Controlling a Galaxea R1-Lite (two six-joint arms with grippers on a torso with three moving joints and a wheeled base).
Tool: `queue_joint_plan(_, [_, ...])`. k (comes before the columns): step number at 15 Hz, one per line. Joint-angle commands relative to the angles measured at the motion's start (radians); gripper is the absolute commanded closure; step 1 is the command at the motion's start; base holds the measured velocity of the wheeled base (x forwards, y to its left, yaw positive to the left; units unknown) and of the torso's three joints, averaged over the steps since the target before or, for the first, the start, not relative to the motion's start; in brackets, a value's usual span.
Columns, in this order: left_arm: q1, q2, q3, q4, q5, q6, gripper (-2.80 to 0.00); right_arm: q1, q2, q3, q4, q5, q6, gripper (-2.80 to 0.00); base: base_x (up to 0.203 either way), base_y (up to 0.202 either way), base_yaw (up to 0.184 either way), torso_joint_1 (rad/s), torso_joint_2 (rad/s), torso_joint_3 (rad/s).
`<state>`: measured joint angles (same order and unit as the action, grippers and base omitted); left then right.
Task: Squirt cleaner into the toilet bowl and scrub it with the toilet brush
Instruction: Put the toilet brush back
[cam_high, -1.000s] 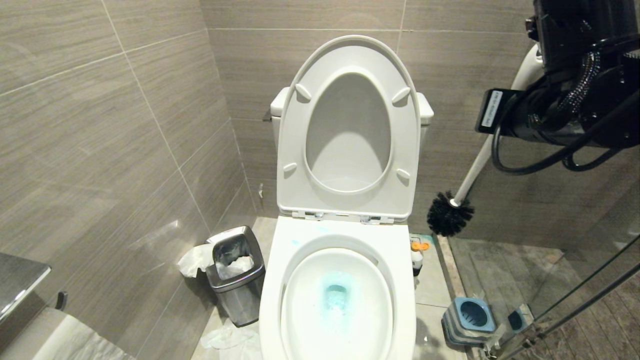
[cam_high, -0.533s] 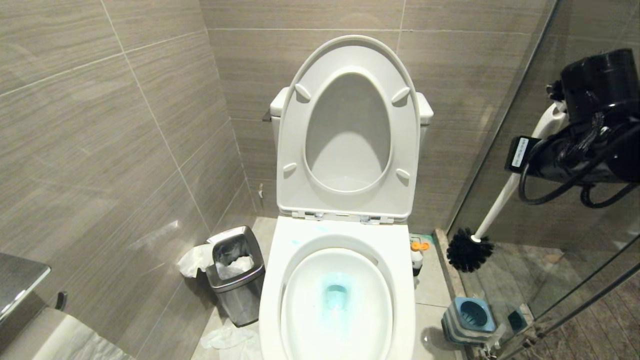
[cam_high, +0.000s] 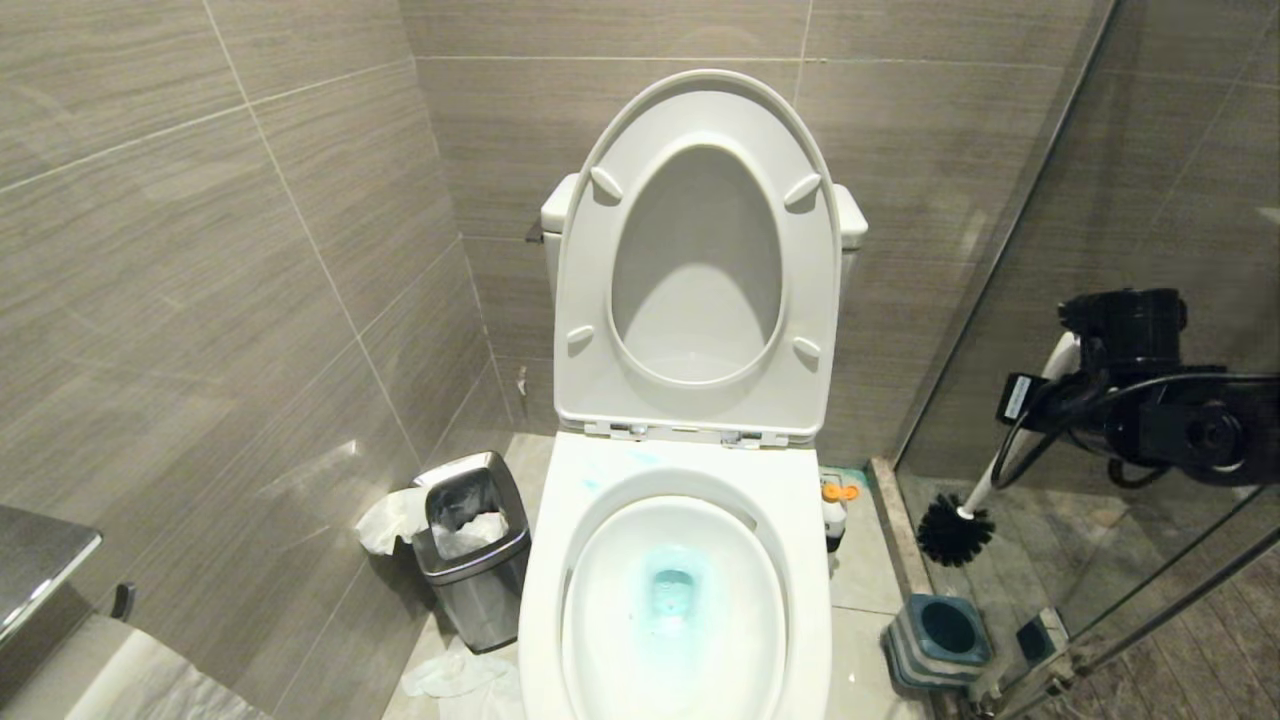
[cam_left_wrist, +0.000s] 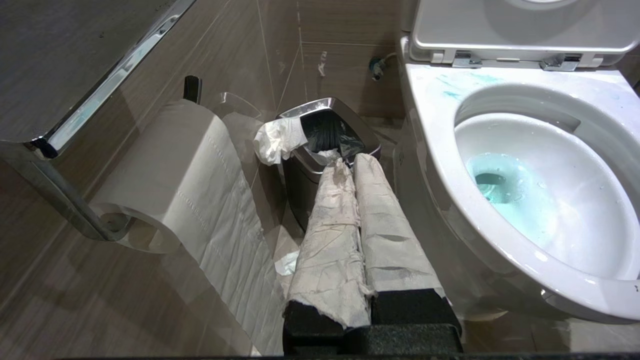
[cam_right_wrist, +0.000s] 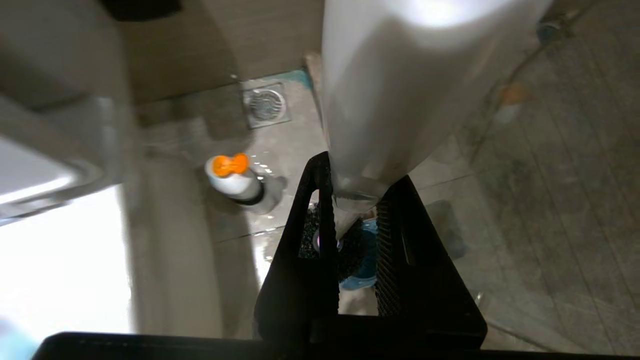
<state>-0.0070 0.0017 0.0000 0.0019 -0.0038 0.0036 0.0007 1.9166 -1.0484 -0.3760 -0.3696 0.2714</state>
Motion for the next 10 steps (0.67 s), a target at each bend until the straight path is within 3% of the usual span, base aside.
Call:
queue_joint_plan(1, [0.0, 0.0, 0.0, 0.0, -0.001, -0.001, 0.0, -0.023, 0.144, 0.067, -0.12, -0.005, -0.009, 0.0, 0.0, 0.0, 0.0, 0.0, 0.0, 0.0])
queue_joint_plan(10, [0.001, 0.0, 0.0, 0.0, -0.001, -0.001, 0.0, -0.067, 0.395, 0.235, -0.567, -0.01, -0.071, 0.0, 0.0, 0.0, 0.0, 0.0, 0.0, 0.0])
